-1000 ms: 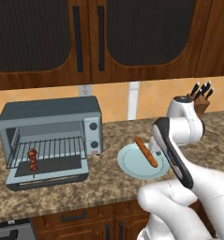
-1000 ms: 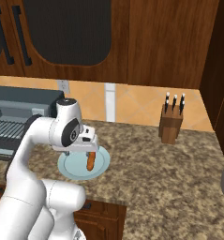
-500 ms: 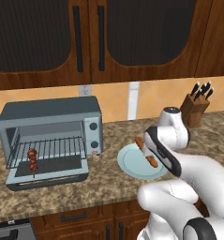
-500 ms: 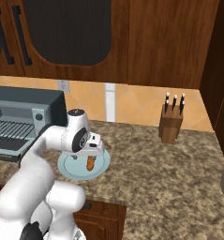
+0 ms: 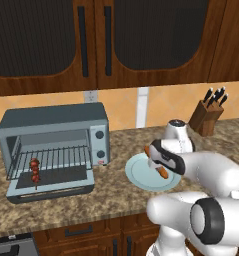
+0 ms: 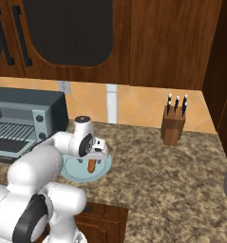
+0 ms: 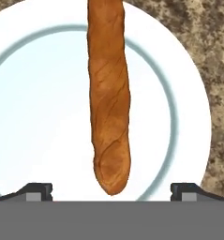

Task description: Pick up the kebab skewer and baguette bread, and place them inside the toaster oven. Close the toaster oven door and start by setting the timer.

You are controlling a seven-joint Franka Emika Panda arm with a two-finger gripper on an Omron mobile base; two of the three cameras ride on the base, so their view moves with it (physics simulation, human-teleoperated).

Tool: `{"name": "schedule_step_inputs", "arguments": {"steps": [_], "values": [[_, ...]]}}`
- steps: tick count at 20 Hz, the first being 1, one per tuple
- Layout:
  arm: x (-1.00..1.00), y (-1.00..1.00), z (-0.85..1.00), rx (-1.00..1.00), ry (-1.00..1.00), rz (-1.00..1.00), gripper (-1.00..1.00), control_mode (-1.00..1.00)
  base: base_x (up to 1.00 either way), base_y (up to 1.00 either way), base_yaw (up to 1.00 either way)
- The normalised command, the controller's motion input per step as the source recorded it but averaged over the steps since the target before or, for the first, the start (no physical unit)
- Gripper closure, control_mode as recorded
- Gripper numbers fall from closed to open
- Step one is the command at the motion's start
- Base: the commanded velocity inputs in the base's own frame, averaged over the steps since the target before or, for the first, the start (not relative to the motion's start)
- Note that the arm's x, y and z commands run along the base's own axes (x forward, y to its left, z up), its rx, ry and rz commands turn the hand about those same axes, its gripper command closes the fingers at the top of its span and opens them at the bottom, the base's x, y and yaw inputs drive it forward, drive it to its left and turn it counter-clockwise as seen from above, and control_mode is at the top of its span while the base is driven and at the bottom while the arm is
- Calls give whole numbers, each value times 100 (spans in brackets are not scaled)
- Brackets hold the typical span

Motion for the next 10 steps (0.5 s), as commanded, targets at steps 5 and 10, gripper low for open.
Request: {"name": "schedule_step_inputs", "arguments": {"steps": [5,10], "values": [[19,0,-26,0,0,0,-100,-100,0,0,0],[11,0,-28,0,0,0,-100,-100,0,0,0]]}}
